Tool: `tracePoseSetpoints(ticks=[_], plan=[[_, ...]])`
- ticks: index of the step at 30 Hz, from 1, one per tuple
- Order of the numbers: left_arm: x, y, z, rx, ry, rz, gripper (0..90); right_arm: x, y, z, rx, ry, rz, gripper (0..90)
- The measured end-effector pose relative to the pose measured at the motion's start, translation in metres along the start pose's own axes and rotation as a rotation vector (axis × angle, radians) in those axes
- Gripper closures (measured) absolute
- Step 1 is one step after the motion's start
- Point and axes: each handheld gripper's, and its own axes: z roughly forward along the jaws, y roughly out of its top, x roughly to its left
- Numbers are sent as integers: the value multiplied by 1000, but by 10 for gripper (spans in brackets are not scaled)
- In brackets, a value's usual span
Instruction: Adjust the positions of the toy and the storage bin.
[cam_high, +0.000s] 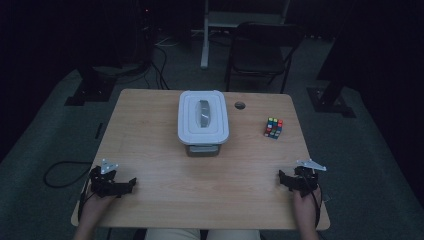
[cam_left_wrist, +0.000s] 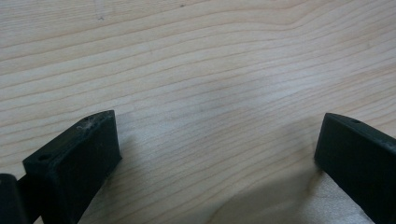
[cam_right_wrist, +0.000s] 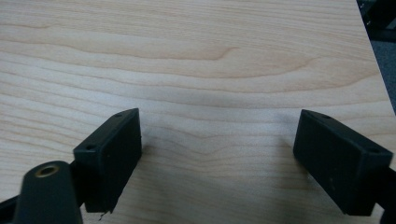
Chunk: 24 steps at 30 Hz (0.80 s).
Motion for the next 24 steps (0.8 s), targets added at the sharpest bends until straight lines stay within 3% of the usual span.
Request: tracePoseSetpoints(ticks=[7,17,24], plan=[[-1,1,1,2,-14,23,7,1,0,0,6,26,-29,127],[-4,1,1,2,-18,33,8,2,0,0,8,23,-22,128],[-5,3,3,5,-40,58,8,14,1,1,8,21,-22,128]])
